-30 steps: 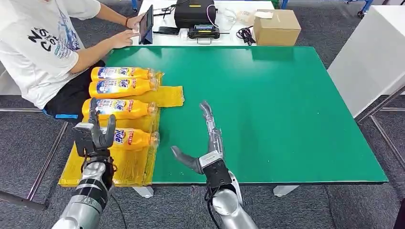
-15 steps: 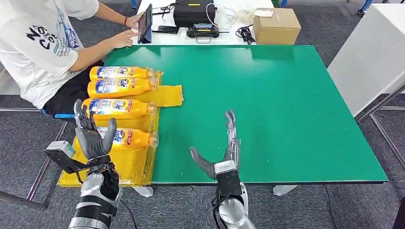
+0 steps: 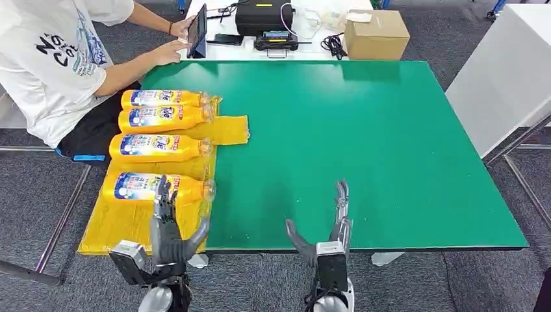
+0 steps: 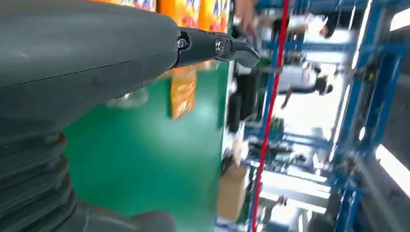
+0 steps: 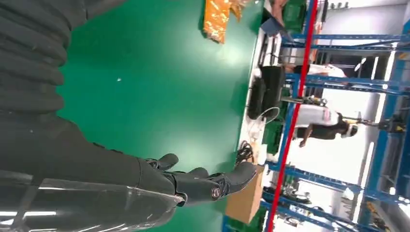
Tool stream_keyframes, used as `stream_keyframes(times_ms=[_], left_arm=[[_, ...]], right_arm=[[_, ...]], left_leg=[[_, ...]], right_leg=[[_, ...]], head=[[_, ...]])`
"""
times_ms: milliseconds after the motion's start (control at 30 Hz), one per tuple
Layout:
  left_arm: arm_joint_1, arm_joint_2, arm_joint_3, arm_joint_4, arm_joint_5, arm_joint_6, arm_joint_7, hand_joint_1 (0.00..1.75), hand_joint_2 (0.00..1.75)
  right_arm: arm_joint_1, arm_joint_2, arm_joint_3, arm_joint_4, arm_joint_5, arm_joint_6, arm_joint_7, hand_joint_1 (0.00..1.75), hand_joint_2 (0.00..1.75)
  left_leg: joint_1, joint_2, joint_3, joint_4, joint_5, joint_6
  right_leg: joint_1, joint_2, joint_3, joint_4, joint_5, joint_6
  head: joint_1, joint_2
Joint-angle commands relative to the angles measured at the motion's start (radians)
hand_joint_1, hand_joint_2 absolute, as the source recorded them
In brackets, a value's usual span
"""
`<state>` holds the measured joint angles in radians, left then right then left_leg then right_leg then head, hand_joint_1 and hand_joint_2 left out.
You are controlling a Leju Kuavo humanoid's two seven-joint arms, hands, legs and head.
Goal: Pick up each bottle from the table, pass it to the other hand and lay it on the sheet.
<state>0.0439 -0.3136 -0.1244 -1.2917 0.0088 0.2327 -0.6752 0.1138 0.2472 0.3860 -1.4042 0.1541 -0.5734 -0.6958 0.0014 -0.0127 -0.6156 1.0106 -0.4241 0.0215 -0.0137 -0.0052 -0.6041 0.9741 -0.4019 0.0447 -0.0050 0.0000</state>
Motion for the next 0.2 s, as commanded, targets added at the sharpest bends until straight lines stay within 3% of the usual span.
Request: stream_keyframes(times_ms=[33, 67, 100, 133, 167, 200], left_arm=[[0.050, 0.029, -0.129, -0.002, -0.032, -0.034, -0.009, 0.00, 1.75], [0.049, 0.037, -0.144, -0.002, -0.040, -0.043, -0.008, 0.00, 1.75], [0.051, 0.037, -0.152, -0.001, -0.040, -0.041, -0.008, 1.75, 1.75], [0.051, 0.037, -0.158, -0.001, -0.044, -0.042, -0.008, 1.75, 1.75], [0.053, 0.034, -0.162, -0.002, -0.058, -0.027, -0.011, 1.52, 1.75], [0.053, 0.034, -0.162, -0.002, -0.058, -0.027, -0.011, 1.52, 1.75]], right_arm=[[0.013, -0.037, 0.001, 0.054, 0.008, -0.011, -0.002, 0.00, 1.75], [0.010, -0.043, 0.015, 0.060, 0.006, 0.010, 0.003, 0.00, 1.75], [0.012, -0.044, 0.019, 0.056, -0.027, 0.044, 0.005, 1.66, 1.75], [0.012, -0.046, 0.025, 0.056, -0.014, 0.039, -0.002, 1.55, 1.75], [0.015, -0.044, 0.028, 0.052, -0.010, 0.035, -0.002, 1.38, 1.75], [0.015, -0.044, 0.028, 0.052, -0.010, 0.035, -0.002, 1.38, 1.75]], left_leg=[[0.000, 0.000, 0.006, -0.001, -0.002, -0.001], [0.000, 0.000, 0.003, -0.001, -0.001, -0.001], [0.001, 0.001, 0.006, -0.001, -0.002, -0.001], [0.000, 0.001, 0.005, -0.001, -0.002, -0.001], [0.000, 0.001, 0.005, -0.001, -0.001, -0.001], [0.001, 0.001, 0.006, -0.001, -0.002, -0.001]], right_leg=[[0.001, 0.000, 0.006, -0.002, -0.002, -0.001], [0.000, 0.000, 0.003, -0.001, -0.001, -0.001], [0.001, 0.000, 0.007, -0.002, -0.002, -0.002], [0.000, 0.001, 0.005, -0.001, -0.001, -0.001], [0.000, 0.001, 0.005, -0.001, -0.001, -0.001], [0.001, 0.001, 0.006, -0.001, -0.002, -0.002]], head=[[0.000, 0.000], [0.000, 0.000], [0.000, 0.000], [0.000, 0.000], [0.000, 0.000], [0.000, 0.000]])
